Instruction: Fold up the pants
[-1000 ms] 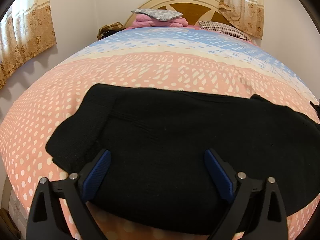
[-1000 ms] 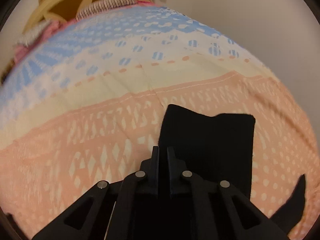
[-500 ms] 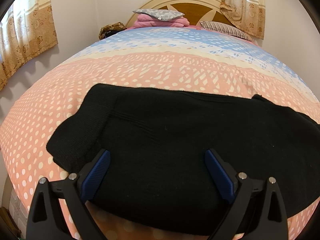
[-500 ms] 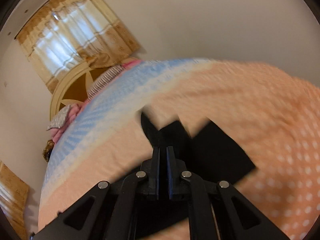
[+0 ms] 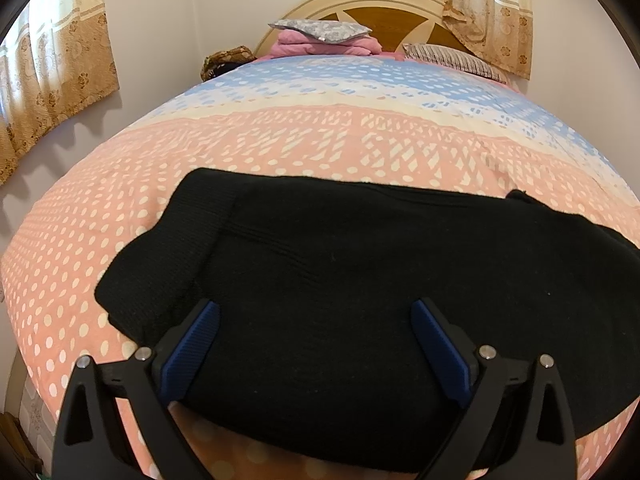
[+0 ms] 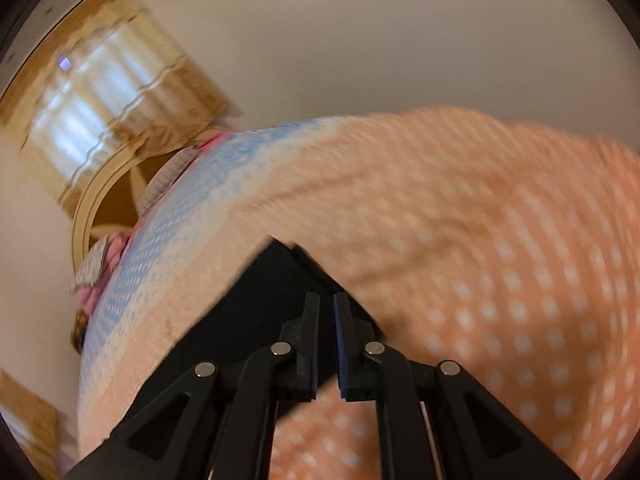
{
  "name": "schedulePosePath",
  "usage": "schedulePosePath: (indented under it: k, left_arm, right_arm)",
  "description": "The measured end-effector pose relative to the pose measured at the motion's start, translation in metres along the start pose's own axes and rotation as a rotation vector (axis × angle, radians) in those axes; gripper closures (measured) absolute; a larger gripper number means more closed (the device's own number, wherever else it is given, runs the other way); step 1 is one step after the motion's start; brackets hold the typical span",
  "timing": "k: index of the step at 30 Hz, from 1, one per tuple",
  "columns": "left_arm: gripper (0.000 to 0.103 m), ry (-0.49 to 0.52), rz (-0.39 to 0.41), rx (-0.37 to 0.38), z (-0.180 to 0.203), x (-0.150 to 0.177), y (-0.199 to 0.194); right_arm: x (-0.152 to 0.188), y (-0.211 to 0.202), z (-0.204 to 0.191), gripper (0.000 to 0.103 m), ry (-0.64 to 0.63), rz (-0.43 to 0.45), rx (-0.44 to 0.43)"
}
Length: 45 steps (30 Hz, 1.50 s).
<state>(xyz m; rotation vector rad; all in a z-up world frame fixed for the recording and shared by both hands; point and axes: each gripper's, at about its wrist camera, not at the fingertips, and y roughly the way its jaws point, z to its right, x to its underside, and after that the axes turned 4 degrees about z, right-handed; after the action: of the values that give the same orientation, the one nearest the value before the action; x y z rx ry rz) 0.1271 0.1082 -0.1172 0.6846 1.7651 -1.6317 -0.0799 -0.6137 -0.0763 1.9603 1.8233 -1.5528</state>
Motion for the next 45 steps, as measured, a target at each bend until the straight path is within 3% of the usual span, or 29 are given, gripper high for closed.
schedulePosePath:
  k: [2, 3, 7, 8, 9, 10, 11, 17, 21, 25, 29, 33, 36, 41, 45]
  left_arm:
    - [0.002, -0.001, 0.000, -0.003, 0.000, 0.000, 0.001]
    - [0.002, -0.002, 0.000, -0.004, 0.000, 0.000, 0.001]
    - [0.001, -0.003, -0.002, -0.009, 0.001, 0.000, 0.001]
    - [0.001, -0.004, -0.003, -0.010, 0.001, 0.000, 0.001]
    - [0.001, -0.005, -0.003, -0.010, 0.001, 0.000, 0.001]
    - [0.001, -0.004, -0.003, -0.010, 0.001, 0.000, 0.001]
    - [0.001, -0.005, -0.003, -0.009, 0.001, -0.001, 0.001]
    - [0.001, -0.006, -0.003, -0.008, 0.001, 0.000, 0.001]
    - [0.000, -0.006, -0.002, -0.008, 0.000, 0.000, 0.001]
    - [0.000, -0.006, 0.000, -0.006, 0.001, 0.000, -0.001]
    - [0.000, -0.007, 0.003, -0.007, 0.002, 0.000, -0.002]
    - [0.000, -0.005, 0.007, -0.011, 0.002, -0.001, -0.003]
    - [0.000, -0.005, 0.007, -0.011, 0.002, -0.001, -0.003]
    - [0.000, -0.006, 0.011, -0.011, 0.001, 0.000, -0.003]
    - [0.000, -0.006, 0.013, -0.010, 0.001, 0.000, -0.003]
  right_arm:
    - [-0.011, 0.016, -0.015, 0.044, -0.073, -0.011, -0.009]
    - [-0.012, 0.021, -0.021, 0.040, -0.103, -0.007, -0.003]
    - [-0.012, 0.048, -0.038, 0.039, -0.240, -0.030, 0.053]
    - [-0.011, 0.060, -0.039, 0.042, -0.269, -0.059, 0.100]
    - [-0.009, 0.068, -0.036, 0.052, -0.272, -0.086, 0.100]
    - [-0.007, 0.073, -0.033, 0.091, -0.270, -0.105, 0.095]
    - [-0.003, 0.077, -0.030, 0.094, -0.267, -0.126, 0.103]
    - [-0.003, 0.049, -0.026, 0.096, -0.273, -0.032, 0.131]
    - [-0.003, 0.065, -0.003, 0.096, -0.202, -0.093, 0.199]
    - [-0.018, 0.060, 0.012, 0.096, -0.103, -0.092, 0.081]
    - [-0.023, 0.007, 0.002, 0.096, -0.093, 0.083, 0.073]
    - [0.007, 0.002, -0.045, 0.096, -0.327, 0.007, 0.031]
    - [0.021, 0.028, -0.072, 0.096, -0.416, -0.044, 0.031]
    - [0.016, 0.092, -0.066, 0.096, -0.330, -0.175, 0.006]
    - [-0.005, 0.090, -0.045, 0.096, -0.158, -0.194, -0.093]
